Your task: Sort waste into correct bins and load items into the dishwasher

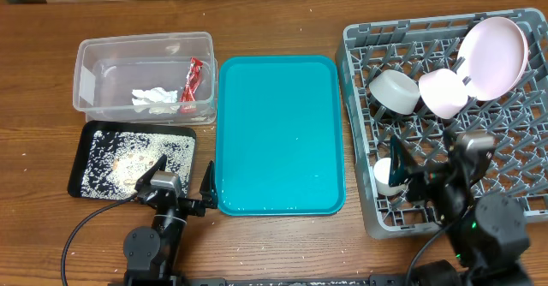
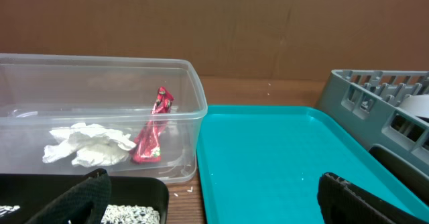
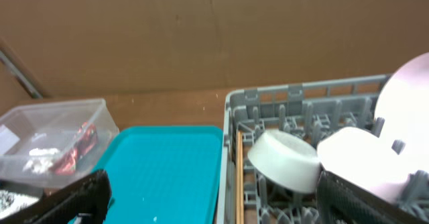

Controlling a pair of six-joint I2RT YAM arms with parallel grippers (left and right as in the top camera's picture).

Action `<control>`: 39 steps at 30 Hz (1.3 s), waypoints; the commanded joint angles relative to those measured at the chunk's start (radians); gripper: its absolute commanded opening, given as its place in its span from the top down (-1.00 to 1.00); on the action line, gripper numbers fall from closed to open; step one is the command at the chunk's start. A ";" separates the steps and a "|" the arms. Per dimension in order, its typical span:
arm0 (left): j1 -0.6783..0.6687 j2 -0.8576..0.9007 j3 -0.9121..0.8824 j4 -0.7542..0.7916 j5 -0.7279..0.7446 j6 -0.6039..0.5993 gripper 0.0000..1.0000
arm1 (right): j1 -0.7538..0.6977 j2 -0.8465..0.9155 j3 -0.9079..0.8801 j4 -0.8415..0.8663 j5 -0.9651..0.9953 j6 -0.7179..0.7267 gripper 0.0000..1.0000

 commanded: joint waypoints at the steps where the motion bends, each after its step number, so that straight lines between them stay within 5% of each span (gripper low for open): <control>1: 0.003 -0.010 -0.003 -0.002 0.010 -0.010 -1.00 | -0.011 -0.109 -0.121 0.093 -0.034 -0.005 -1.00; 15: 0.003 -0.010 -0.003 -0.002 0.010 -0.010 -1.00 | -0.011 -0.379 -0.478 0.324 -0.023 -0.005 -1.00; 24: 0.003 -0.010 -0.003 -0.002 0.010 -0.010 -1.00 | -0.011 -0.388 -0.614 0.492 -0.024 -0.005 -1.00; 39: 0.003 -0.010 -0.003 -0.002 0.010 -0.010 -1.00 | -0.011 -0.386 -0.620 0.411 -0.024 -0.005 -1.00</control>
